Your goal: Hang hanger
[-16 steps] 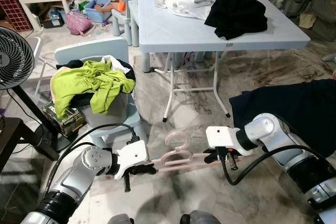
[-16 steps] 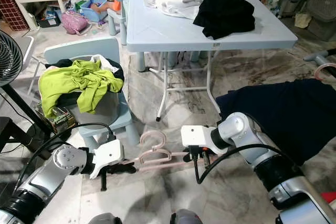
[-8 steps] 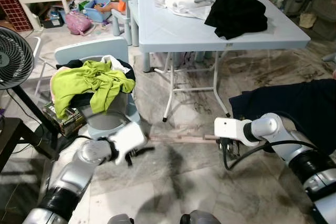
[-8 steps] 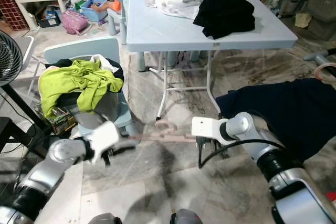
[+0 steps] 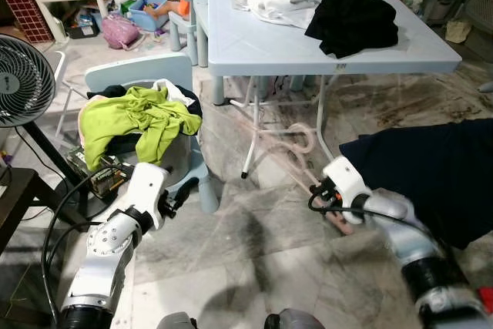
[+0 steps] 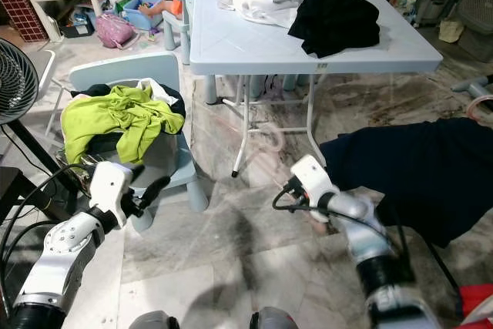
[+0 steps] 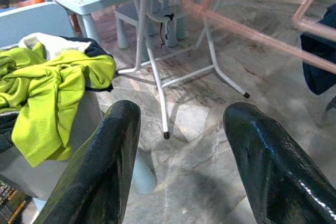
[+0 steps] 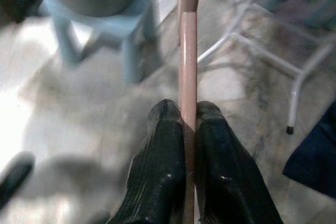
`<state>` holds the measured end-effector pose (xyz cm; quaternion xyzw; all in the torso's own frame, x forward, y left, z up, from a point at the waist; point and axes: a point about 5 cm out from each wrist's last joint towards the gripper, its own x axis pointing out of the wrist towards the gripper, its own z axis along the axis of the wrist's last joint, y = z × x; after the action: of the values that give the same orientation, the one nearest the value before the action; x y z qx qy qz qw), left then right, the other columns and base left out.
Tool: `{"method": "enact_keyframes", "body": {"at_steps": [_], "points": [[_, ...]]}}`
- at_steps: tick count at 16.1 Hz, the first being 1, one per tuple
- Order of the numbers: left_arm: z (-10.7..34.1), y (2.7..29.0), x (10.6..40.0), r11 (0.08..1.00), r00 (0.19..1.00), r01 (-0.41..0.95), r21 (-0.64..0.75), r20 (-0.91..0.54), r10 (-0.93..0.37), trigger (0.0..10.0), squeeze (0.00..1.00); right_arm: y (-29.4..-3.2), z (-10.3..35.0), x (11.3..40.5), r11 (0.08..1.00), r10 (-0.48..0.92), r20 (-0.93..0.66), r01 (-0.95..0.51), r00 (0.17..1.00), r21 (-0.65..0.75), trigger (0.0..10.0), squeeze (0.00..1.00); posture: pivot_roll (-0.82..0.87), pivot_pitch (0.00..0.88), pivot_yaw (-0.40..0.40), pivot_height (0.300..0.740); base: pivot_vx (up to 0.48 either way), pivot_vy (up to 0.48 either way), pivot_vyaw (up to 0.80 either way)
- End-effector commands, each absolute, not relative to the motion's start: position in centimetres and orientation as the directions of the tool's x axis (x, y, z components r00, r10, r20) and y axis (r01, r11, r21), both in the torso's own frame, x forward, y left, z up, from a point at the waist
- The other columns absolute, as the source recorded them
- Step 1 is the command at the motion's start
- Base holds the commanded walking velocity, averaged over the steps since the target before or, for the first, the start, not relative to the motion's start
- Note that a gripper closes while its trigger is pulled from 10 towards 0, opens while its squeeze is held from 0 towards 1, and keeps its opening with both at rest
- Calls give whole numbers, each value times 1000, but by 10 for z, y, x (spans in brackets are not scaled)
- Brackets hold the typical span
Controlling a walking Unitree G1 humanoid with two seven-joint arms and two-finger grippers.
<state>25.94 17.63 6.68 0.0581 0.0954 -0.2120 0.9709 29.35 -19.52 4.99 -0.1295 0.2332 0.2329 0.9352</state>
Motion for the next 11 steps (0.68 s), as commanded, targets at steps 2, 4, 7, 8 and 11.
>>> {"method": "enact_keyframes", "body": {"at_steps": [2,4,7,8,11], "points": [[66,170,257,912,898,407,49,-206,-390,10000,1000,-195,69,296,970,227,-306,-244,924,-17,824,0,-58,0,-5,740,0,0,0],[70,172,262,937,923,349,20,-178,-340,10000,1000,-199,71,292,991,137,-268,-134,954,31,10000,0,-58,0,-5,740,0,0,0],[74,169,267,931,921,362,38,-166,-351,10000,0,-191,74,286,997,65,-215,-73,974,-30,10000,0,-50,0,-9,740,0,0,0],[78,167,270,924,916,382,34,-145,-374,10000,0,-185,79,285,999,44,-201,-46,979,-4,10000,0,-53,3,-6,740,0,0,0],[85,166,274,921,914,389,-18,-118,-389,10000,0,-184,90,283,1000,8,-141,-12,990,-25,10000,0,-57,4,-3,740,0,0,0]]}}
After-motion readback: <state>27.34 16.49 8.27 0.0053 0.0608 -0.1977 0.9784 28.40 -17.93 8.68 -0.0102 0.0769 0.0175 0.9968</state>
